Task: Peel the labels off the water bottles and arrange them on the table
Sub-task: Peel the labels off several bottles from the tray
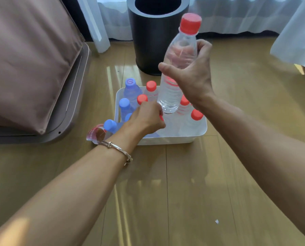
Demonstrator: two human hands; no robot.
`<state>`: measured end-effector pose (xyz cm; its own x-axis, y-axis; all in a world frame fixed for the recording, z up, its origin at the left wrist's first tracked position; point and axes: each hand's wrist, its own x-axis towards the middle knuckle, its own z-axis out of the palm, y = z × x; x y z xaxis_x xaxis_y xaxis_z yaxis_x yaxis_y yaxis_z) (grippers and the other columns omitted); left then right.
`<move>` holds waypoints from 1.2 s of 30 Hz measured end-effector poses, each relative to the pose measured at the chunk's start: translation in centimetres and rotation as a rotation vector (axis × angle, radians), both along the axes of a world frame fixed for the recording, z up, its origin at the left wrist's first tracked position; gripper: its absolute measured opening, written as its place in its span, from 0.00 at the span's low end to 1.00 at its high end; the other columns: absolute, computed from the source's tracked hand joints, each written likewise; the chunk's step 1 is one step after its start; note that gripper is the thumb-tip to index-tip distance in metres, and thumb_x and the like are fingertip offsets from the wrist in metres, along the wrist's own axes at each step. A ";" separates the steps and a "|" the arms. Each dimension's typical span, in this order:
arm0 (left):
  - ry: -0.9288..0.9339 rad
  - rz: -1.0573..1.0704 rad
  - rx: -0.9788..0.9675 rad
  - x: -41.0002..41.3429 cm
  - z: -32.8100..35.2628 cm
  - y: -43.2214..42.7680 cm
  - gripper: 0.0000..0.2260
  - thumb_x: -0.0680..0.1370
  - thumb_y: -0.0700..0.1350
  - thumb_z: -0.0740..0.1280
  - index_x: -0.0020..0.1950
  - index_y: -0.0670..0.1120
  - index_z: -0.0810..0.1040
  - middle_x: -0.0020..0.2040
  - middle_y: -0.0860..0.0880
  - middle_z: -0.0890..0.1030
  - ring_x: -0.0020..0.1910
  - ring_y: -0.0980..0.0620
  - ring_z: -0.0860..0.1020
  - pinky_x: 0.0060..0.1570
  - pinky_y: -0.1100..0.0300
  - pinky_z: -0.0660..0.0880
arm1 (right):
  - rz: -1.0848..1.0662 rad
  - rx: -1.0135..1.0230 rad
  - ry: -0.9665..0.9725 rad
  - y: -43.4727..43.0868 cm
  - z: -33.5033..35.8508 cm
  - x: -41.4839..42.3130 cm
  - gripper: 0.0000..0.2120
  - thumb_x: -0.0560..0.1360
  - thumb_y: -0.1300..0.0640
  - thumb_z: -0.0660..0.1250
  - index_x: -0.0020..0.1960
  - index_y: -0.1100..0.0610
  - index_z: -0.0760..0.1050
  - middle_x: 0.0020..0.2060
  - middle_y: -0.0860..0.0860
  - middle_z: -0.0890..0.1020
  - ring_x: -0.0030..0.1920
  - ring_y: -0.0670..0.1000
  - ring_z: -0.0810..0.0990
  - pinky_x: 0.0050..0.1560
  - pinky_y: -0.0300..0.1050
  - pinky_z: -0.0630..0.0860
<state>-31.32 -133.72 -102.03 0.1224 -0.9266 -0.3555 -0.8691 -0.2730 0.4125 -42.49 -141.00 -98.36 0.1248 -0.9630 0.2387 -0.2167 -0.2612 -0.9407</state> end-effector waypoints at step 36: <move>0.116 0.139 -0.166 4.2 3.9 0.6 0.14 0.81 0.47 0.64 0.66 0.50 0.77 0.60 0.51 0.81 0.52 0.57 0.75 0.51 0.64 0.67 | 0.124 0.318 0.592 -3.1 -3.5 0.8 0.24 0.81 0.48 0.57 0.74 0.54 0.62 0.65 0.55 0.74 0.66 0.57 0.72 0.61 0.51 0.69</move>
